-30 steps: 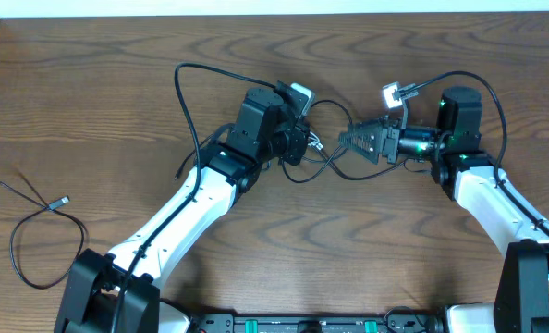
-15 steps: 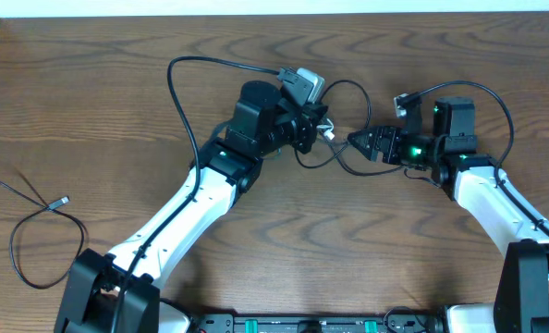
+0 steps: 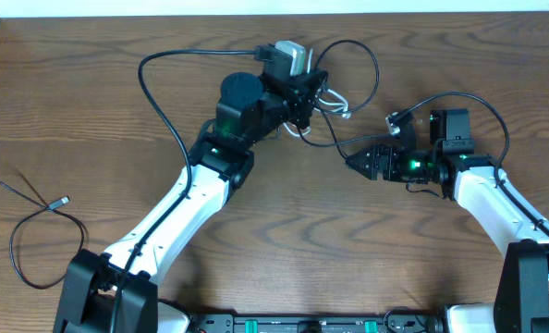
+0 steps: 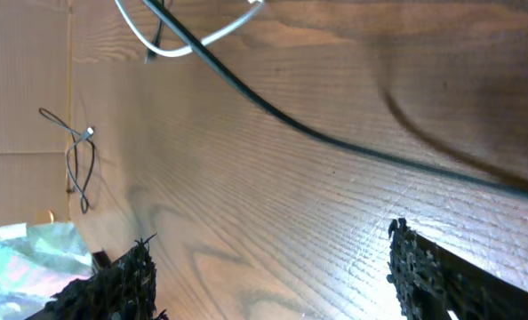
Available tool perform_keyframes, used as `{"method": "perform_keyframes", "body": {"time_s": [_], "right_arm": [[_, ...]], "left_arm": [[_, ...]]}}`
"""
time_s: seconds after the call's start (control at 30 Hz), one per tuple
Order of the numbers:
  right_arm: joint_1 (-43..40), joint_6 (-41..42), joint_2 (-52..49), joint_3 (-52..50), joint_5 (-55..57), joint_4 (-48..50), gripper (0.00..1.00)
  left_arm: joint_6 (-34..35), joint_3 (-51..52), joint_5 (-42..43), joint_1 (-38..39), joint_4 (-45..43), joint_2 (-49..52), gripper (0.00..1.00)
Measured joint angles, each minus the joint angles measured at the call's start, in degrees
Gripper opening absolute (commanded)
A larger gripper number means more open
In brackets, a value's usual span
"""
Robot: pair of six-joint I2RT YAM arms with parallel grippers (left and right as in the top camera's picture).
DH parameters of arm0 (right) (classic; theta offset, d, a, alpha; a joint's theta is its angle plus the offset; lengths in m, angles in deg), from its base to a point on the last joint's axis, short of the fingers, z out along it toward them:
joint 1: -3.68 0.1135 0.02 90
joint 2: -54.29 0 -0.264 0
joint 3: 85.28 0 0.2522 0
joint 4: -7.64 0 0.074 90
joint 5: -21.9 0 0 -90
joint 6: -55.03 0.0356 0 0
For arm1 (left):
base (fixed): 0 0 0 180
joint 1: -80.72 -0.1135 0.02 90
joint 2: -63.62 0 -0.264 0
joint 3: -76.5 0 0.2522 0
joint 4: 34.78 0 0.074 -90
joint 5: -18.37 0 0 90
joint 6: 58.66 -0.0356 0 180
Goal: Untangle cables
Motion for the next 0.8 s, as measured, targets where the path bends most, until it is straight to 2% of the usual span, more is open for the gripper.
{"method": "perform_keyframes", "body": {"time_s": [0.17,0.3,0.4,0.5,0.57,0.67,0.8], "right_arm": [[0.0,-0.6,0.0,0.0,-4.2,3.2,0.78],[0.0,-0.8,0.0,0.0,-16.5,6.6,0.78],[0.0,-0.5,0.0,-0.2,-29.7,14.1,0.77],[0.0,1.6,0.1,-0.1,-36.5,21.1,0.78],[0.0,3.9,0.1,-0.1,-37.9,25.3,0.82],[0.0,10.1,0.1,0.0,-34.1,31.6,0.87],[0.0,15.1,0.1,0.0,-27.6,33.2,0.88]], "left_arm": [[2.9,0.0,3.1,-0.1,-0.2,0.0,0.08],[2.4,0.0,3.6,-0.1,-0.2,0.0,0.08],[1.6,0.0,3.6,-0.7,0.8,0.0,0.08],[1.1,0.0,3.6,-1.8,2.5,0.0,0.08],[1.0,0.0,3.6,-2.0,4.4,0.0,0.08],[1.0,0.0,3.6,-2.0,5.8,0.0,0.08],[1.0,0.0,4.7,-2.0,5.8,0.0,0.08]]}}
